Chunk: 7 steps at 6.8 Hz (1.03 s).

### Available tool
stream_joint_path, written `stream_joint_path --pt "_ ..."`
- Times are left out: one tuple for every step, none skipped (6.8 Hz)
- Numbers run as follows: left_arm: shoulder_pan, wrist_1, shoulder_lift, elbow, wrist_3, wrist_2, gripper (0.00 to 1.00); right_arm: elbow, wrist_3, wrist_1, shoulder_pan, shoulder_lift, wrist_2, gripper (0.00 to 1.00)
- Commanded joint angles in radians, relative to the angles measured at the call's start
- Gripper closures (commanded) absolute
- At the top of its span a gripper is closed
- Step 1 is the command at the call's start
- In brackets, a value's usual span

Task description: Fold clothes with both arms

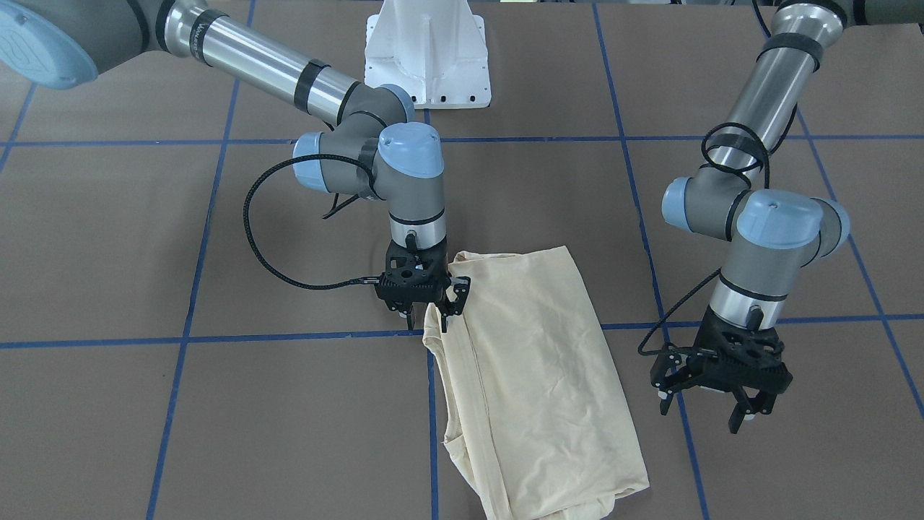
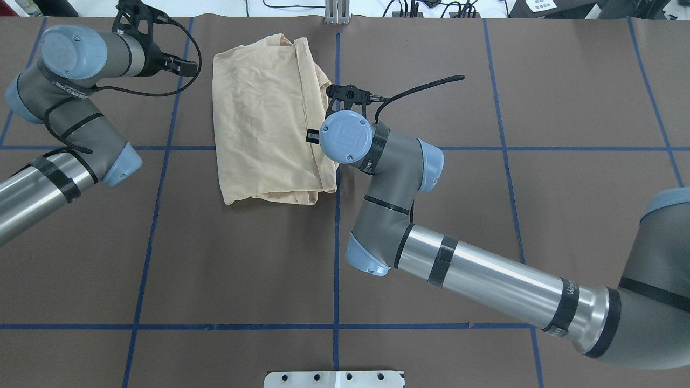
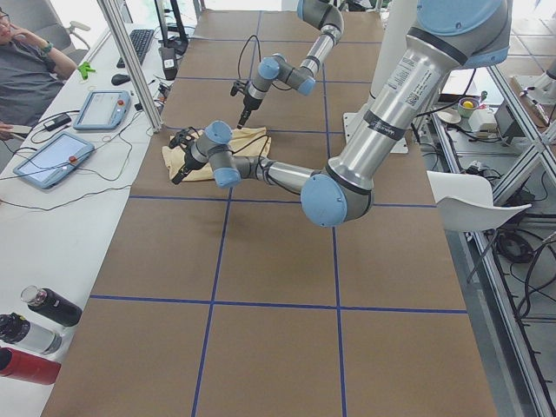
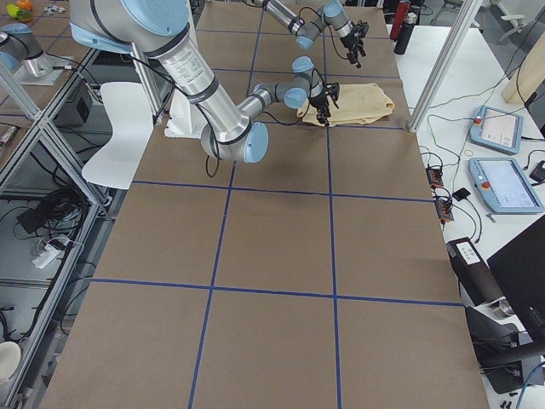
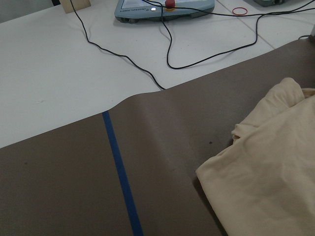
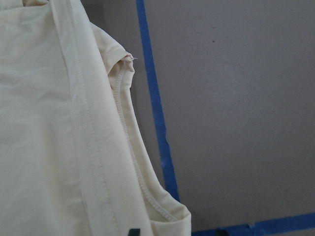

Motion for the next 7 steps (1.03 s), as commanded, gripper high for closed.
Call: stream_joint_path --pt "0.000 0.000 0.000 0.002 0.000 0.000 0.00 -0.055 0.000 0.000 0.000 0.042 -0.001 0.45" --pt "0.000 0.000 0.000 0.002 0.000 0.000 0.00 -0.058 -0.002 0.000 0.000 0.046 -0.001 0.45" --pt "0.000 0.000 0.000 0.002 0.000 0.000 0.00 -0.068 -0.005 0.000 0.000 0.044 -0.002 0.48" --pt "0.002 0.000 0.000 0.002 0.000 0.000 0.00 -0.080 -0.006 -0.001 0.000 0.044 -0.002 0.49" --pt "0.002 0.000 0.000 0.002 0.000 0.000 0.00 -0.080 -0.008 -0.001 0.000 0.044 -0.002 0.58" --pt "0.002 0.000 0.000 0.002 0.000 0.000 0.00 -0.080 -0.008 -0.001 0.000 0.044 -0.002 0.72" --pt "0.002 0.000 0.000 0.002 0.000 0.000 0.00 -0.080 -0.009 -0.003 0.000 0.044 -0.002 1.00"
